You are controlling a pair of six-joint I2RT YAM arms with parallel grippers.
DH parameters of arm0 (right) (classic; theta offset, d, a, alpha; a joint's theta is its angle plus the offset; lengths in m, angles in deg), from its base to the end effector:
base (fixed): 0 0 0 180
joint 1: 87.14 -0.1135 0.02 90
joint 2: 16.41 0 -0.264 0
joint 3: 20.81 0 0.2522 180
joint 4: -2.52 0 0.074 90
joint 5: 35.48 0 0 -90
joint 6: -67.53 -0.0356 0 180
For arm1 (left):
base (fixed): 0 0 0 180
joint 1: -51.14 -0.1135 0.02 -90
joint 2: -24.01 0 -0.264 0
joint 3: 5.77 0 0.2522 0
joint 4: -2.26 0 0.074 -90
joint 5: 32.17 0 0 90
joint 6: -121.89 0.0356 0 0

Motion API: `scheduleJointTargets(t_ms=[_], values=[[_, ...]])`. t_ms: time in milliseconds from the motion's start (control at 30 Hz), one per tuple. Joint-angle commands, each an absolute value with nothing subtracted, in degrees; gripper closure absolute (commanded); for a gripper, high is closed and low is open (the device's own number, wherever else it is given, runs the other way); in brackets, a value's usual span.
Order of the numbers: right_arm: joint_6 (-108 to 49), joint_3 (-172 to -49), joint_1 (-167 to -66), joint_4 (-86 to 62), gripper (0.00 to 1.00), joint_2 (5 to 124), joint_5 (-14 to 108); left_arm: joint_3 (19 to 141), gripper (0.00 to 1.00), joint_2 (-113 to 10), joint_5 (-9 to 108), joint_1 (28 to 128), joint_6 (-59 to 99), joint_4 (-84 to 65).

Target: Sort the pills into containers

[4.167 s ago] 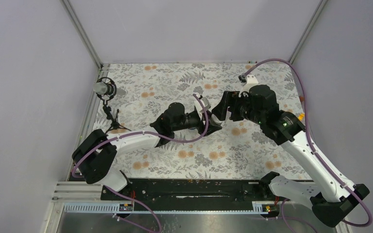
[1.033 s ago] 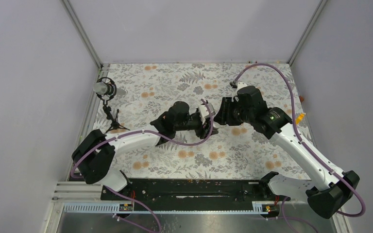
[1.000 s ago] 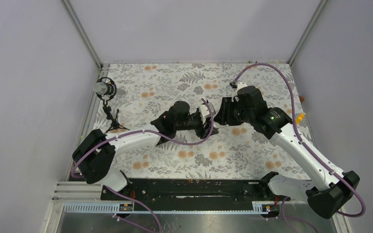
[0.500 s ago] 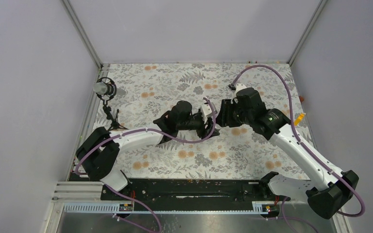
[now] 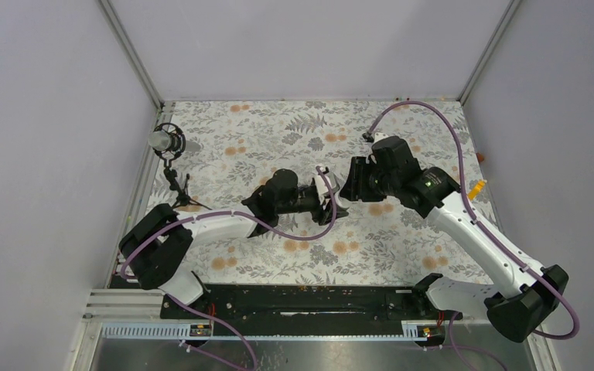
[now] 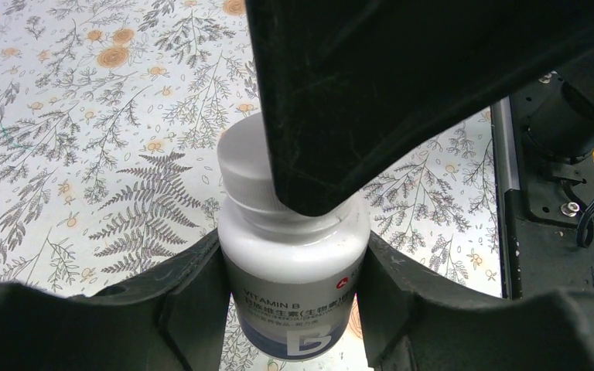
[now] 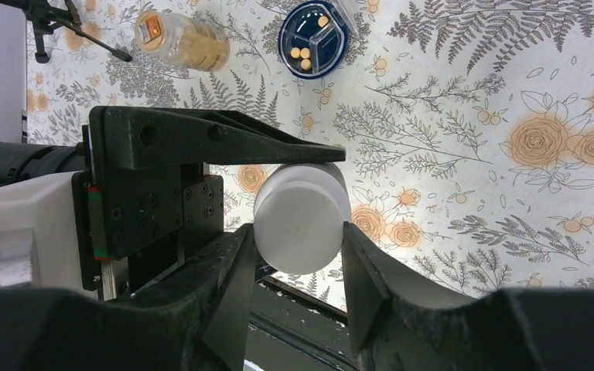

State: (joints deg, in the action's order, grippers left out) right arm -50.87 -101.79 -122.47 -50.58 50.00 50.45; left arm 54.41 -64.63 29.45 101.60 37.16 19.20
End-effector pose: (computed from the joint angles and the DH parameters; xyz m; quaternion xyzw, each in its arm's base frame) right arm 0.1977 0.1432 0.3507 -0.0698 0.8977 0.2563 0.3517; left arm 0.2025 -0.2719 0.2362 0.4880 0.5913 -0.4109 0.4932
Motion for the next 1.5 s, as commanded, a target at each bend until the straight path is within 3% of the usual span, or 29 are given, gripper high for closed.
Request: scheduleJointTargets(t_ms=[0,433,767,1133,1333,1467], values=[[-52.22,-104.16,-123.59,-49.21,0.62,51.27,49.07,55.3,1.0,-61.24,26.59,103.39,39.16,28.89],[-43.37,-100.23,-125.37,-49.13,0.61,49.66,48.58,63.71,1.0,-63.75,25.87,103.33,34.55,18.19],[-46.69,-100.53,-125.46,-48.15,0.58,49.12,49.98,61.29,1.0,-63.45,25.48,103.27,33.57,22.92],[-48.86,-104.83,-125.43,-48.19,0.45,46.52,53.41,60.12,1.0,-64.11,26.15,103.34,33.91,23.83],[-48.16,-106.56,-125.39,-48.41,0.26,45.34,53.83,59.77,1.0,-64.07,26.19,103.29,34.02,24.18],[-45.89,-108.29,-125.38,-50.44,0.21,45.26,54.2,59.55,1.0,-63.78,25.97,103.34,34.12,24.61]])
